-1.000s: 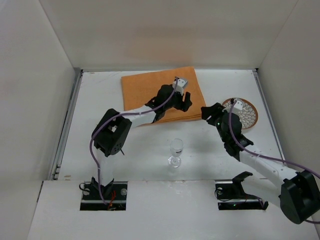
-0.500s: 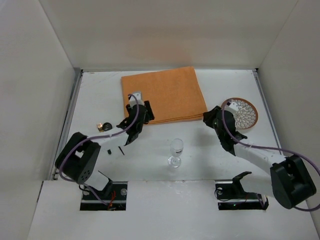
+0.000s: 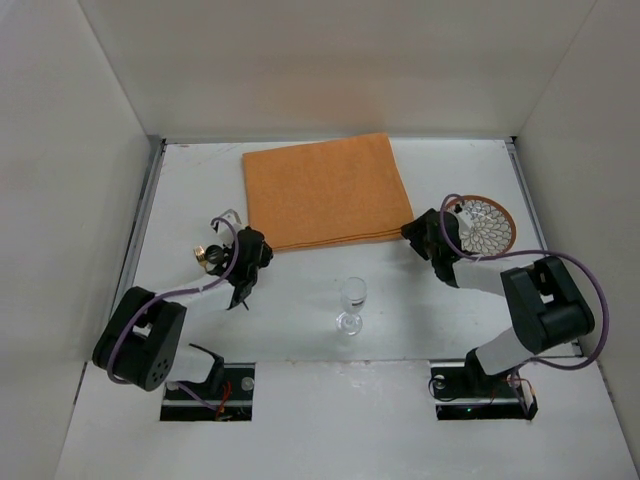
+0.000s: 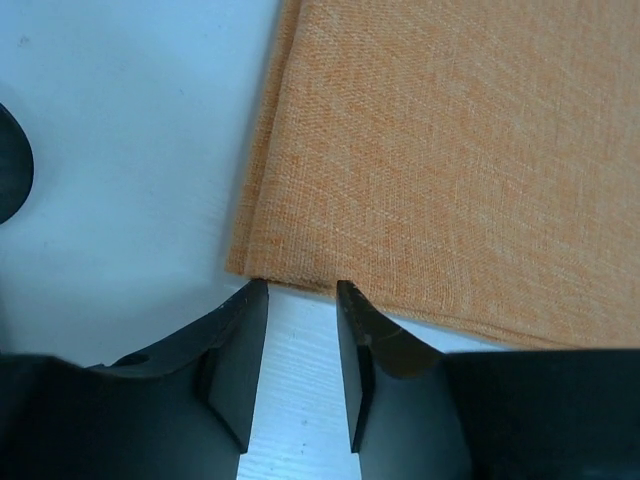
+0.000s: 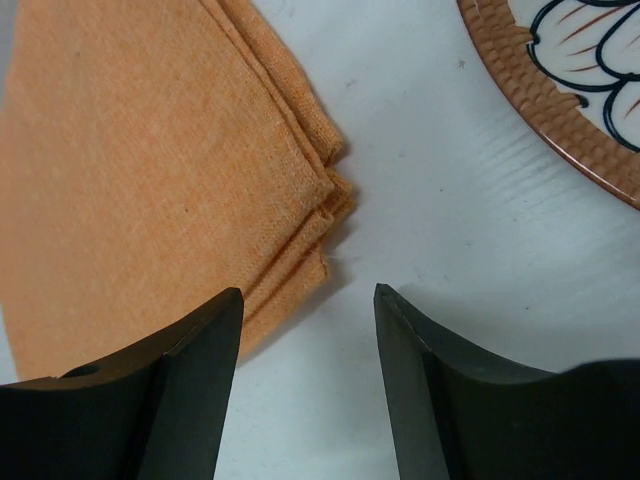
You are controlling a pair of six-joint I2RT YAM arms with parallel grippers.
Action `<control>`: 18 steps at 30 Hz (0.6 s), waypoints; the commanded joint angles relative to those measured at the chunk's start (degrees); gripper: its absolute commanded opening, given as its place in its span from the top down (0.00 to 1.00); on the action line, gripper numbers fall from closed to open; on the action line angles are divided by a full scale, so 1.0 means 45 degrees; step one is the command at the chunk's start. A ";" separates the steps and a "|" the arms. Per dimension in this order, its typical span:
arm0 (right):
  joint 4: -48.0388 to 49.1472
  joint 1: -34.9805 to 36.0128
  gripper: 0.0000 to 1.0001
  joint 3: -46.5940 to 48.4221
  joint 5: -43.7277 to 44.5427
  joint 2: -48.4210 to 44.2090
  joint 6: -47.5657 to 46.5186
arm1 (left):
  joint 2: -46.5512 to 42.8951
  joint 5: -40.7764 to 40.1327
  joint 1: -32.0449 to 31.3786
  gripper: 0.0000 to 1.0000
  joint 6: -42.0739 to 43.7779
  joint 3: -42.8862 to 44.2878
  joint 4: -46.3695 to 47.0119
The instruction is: Set the dinner table for one person
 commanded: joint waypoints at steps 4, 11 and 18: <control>0.1229 -0.0143 0.45 0.1006 -0.0064 0.1157 0.2263 | 0.0701 0.1359 0.0773 0.84 -0.1023 -0.0261 0.1342; 0.1539 -0.0143 0.71 0.1672 -0.0085 0.2604 0.3552 | 0.2127 0.1635 0.0989 0.87 -0.1902 -0.0124 0.1987; 0.3236 -0.0143 0.92 0.0368 0.0112 0.1943 0.4139 | 0.3357 0.1362 0.0911 0.87 -0.2215 0.0637 0.2085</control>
